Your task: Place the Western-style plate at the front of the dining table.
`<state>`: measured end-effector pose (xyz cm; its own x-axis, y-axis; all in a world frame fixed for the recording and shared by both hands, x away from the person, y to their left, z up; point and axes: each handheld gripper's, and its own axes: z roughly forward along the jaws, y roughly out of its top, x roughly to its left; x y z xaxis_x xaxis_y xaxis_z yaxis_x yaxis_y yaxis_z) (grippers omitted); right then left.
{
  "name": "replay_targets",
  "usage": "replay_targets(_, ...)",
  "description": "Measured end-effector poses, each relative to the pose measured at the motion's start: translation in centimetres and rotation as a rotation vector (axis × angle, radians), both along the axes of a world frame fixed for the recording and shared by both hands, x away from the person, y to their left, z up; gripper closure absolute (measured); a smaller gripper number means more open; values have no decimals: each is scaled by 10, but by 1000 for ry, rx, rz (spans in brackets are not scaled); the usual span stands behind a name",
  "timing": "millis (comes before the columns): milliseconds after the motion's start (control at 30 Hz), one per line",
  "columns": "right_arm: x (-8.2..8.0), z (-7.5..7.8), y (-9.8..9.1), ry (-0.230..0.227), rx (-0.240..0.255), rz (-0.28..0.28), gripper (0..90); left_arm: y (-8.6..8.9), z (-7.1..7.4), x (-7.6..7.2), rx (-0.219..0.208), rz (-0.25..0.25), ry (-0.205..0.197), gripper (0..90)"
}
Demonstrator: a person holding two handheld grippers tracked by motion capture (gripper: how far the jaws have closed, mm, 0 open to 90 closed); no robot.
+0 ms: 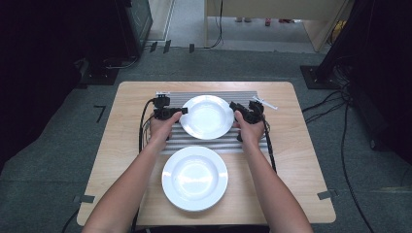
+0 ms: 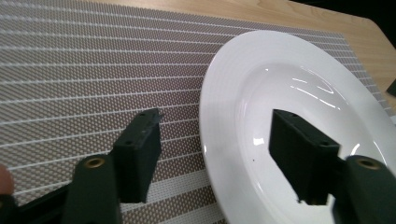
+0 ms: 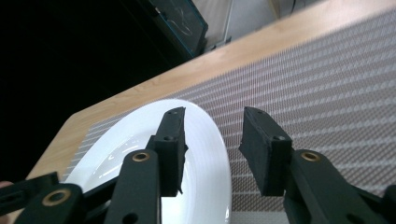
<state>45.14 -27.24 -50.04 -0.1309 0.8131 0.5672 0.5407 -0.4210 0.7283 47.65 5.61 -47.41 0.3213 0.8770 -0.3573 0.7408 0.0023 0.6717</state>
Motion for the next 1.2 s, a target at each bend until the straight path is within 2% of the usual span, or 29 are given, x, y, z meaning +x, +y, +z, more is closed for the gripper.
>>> replay_targets(33, -1, 3, -1, -2, -13, 5, 537, 1, 3, -2, 5, -4, -5, 280)
replay_targets(100, -3, 10, -4, 21, -34, 41, 522, 2, 8, -6, 11, -6, -18, 237)
replay_targets(167, -7, 17, -5, 24, -70, 66, 458, 4, 14, -11, 13, -9, -35, 194)
replay_targets(200, -10, 20, -6, 14, -80, 79, 425, 5, 18, -14, 18, -10, -49, 185)
replay_targets(267, -16, 28, -7, -16, -68, 107, 358, 6, 22, -17, 21, -17, -64, 172)
replay_targets(300, -18, 31, -8, -32, -67, 118, 343, 8, 25, -20, 25, -19, -69, 161)
replay_targets(333, -21, 35, -8, -38, -89, 129, 335, 9, 27, -22, 16, -20, -75, 153)
replay_targets(400, -25, 40, -8, -37, -102, 135, 330, 12, 32, -26, 12, -14, -91, 135)
replay_targets(467, -30, 46, -9, -34, -123, 166, 322, 15, 36, -31, 21, -6, -111, 122)
replay_targets(533, -36, 49, -10, -33, -158, 194, 339, 18, 38, -35, 44, 7, -106, 114)
replay_targets(567, -38, 50, -10, -21, -200, 189, 349, 20, 38, -37, 46, 7, -105, 114)
replay_targets(633, -42, 53, -10, -24, -242, 193, 326, 23, 40, -42, 58, 20, -100, 113)
replay_targets(767, -52, 57, -18, -38, -237, 181, 295, 32, 43, -51, 32, 19, -105, 113)
replay_targets(833, -58, 58, -22, -46, -263, 169, 291, 35, 44, -56, 28, 13, -123, 113)
replay_targets(933, -66, 61, -27, -55, -283, 163, 284, 38, 42, -65, 37, 5, -128, 113)
replay_targets(1067, -79, 64, -31, -68, -292, 173, 286, 43, 40, -77, 20, -9, -129, 113)
replay_targets(1200, -93, 66, -34, -82, -314, 185, 287, 48, 39, -91, 11, -18, -146, 113)
